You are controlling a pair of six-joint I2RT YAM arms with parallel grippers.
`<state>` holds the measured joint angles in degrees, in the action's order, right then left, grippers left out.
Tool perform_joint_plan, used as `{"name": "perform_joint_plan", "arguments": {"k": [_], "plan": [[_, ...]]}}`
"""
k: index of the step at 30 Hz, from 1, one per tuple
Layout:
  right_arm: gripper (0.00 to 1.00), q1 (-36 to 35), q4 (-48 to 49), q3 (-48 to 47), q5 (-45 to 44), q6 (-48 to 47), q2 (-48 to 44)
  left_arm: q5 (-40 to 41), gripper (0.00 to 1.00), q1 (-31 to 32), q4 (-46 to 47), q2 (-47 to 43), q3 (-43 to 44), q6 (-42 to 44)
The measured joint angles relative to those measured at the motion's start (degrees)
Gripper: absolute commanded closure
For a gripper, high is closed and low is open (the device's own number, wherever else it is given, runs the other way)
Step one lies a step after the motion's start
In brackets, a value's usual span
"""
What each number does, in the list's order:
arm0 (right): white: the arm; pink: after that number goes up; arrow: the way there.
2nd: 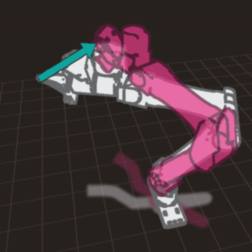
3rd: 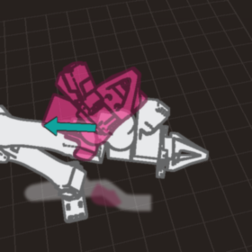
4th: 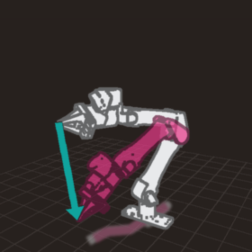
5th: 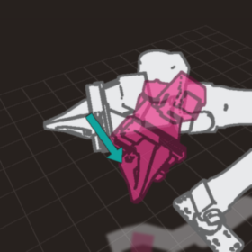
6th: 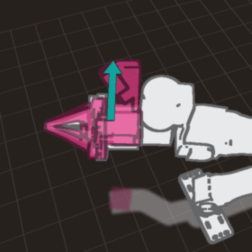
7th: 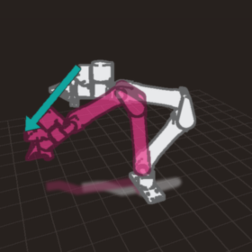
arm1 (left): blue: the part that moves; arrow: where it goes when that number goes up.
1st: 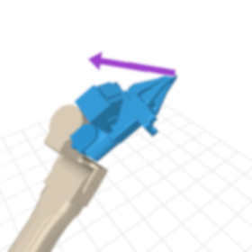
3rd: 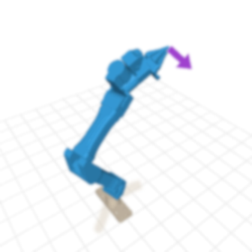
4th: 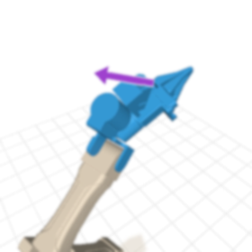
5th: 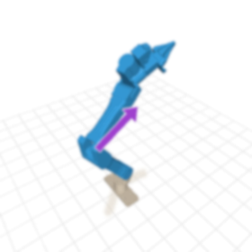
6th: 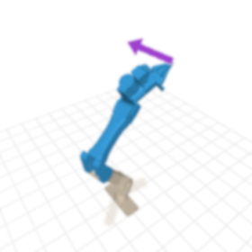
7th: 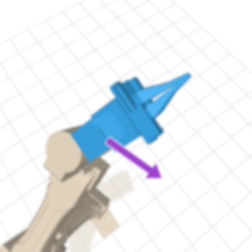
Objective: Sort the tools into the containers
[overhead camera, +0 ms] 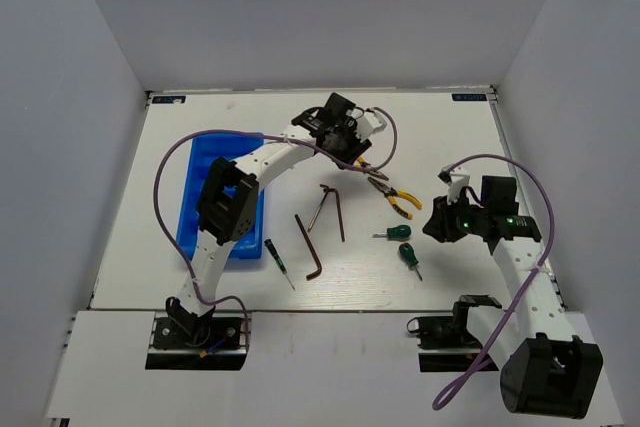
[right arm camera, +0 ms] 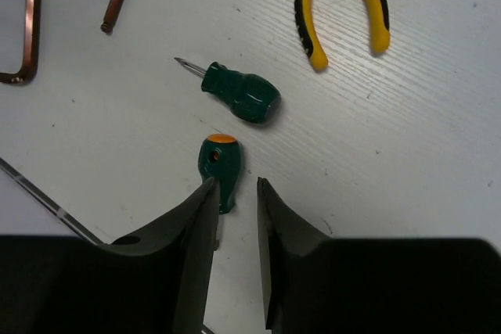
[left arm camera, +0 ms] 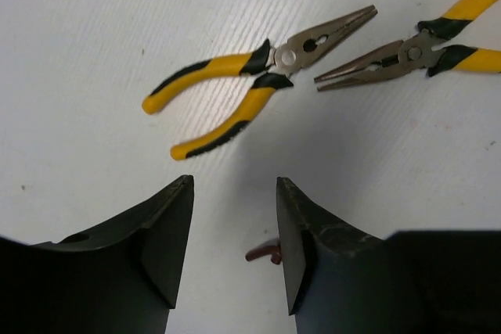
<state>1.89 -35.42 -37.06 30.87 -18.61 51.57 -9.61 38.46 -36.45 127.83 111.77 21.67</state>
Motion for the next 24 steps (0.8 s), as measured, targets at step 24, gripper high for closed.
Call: {"name": "perform_joint_plan", "arguments": {"k": [24], "plan": [[0.70,0.02,-2.19,-0.76,4.26,-1.53,0.04,2.89,0.35,2.78,2.99,12.13,7.93,10.60]]}}
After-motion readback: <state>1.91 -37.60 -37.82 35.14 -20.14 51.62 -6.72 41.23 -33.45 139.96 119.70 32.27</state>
